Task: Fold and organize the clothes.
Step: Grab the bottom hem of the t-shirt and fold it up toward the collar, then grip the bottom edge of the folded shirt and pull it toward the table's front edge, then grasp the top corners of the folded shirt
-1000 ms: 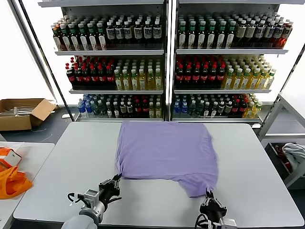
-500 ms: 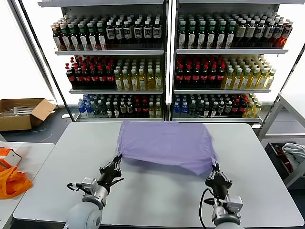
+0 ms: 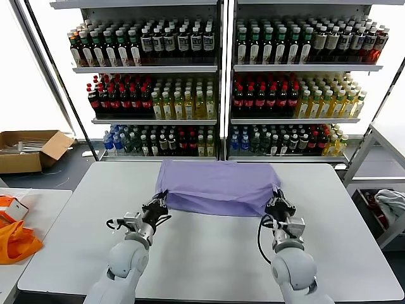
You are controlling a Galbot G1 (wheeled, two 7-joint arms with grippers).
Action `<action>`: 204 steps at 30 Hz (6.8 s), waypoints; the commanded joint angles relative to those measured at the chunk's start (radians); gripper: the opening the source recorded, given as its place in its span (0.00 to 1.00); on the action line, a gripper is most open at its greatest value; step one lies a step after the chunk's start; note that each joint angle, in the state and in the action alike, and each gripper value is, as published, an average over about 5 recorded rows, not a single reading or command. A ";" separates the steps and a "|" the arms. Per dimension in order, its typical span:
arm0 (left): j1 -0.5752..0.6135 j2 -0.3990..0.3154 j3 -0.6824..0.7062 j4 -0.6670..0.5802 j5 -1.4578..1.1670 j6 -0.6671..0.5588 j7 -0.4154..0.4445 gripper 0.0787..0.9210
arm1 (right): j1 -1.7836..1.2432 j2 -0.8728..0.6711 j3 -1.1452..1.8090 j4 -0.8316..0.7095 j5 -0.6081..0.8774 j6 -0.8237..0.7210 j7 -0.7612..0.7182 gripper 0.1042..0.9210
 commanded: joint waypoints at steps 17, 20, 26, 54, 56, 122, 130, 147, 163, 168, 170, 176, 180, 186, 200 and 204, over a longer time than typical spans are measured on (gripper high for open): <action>-0.136 0.006 0.042 0.195 -0.037 0.004 -0.010 0.01 | 0.179 0.048 -0.014 -0.241 -0.017 -0.067 -0.036 0.00; -0.129 0.007 0.037 0.184 -0.036 0.014 -0.004 0.01 | 0.177 0.057 -0.011 -0.239 -0.016 -0.075 -0.032 0.05; -0.104 0.006 0.023 0.143 -0.022 0.020 -0.002 0.08 | 0.168 0.089 0.013 -0.188 0.025 -0.057 0.008 0.25; -0.029 0.027 0.003 0.043 0.036 0.114 -0.031 0.88 | -0.090 0.042 0.133 0.037 0.084 -0.143 0.103 0.88; -0.031 0.028 0.003 0.052 0.035 0.120 -0.034 0.88 | -0.084 0.040 0.130 0.027 0.087 -0.153 0.106 0.88; 0.484 0.124 -0.032 -0.509 0.115 0.111 -0.080 0.01 | -0.520 -0.001 0.138 0.458 0.092 -0.181 0.143 0.01; 0.735 0.135 -0.080 -0.640 0.150 0.080 -0.074 0.01 | -0.743 -0.041 0.167 0.551 0.070 -0.134 0.173 0.01; 0.818 0.089 -0.084 -0.550 0.168 0.044 -0.039 0.01 | -0.801 -0.072 0.109 0.495 0.003 -0.098 0.195 0.03; 0.823 0.090 -0.172 -0.840 0.082 0.094 -0.032 0.41 | -0.624 -0.060 0.331 0.705 0.112 -0.091 0.209 0.56; 0.635 0.168 -0.318 -0.819 -0.019 0.124 -0.032 0.58 | -0.424 -0.094 0.404 0.612 0.193 -0.074 0.186 0.74; 0.556 0.221 -0.366 -0.780 -0.047 0.126 -0.014 0.65 | -0.342 -0.126 0.415 0.554 0.227 -0.059 0.154 0.80; 0.349 0.398 -0.371 -0.624 -0.104 0.123 0.094 0.84 | -0.120 -0.286 0.356 0.359 0.262 -0.103 -0.021 0.88; 0.199 0.451 -0.251 -0.481 -0.106 0.125 0.155 0.88 | 0.054 -0.391 0.241 0.214 0.331 -0.172 -0.081 0.88; 0.019 0.453 -0.060 -0.266 -0.131 0.133 0.187 0.88 | 0.275 -0.475 -0.044 0.009 0.432 -0.187 -0.098 0.88; -0.149 0.432 0.084 0.012 -0.273 0.179 0.215 0.88 | 0.513 -0.446 -0.359 -0.319 0.542 -0.204 -0.290 0.88; -0.150 0.421 0.088 0.041 -0.266 0.183 0.215 0.88 | 0.541 -0.404 -0.389 -0.403 0.513 -0.204 -0.341 0.88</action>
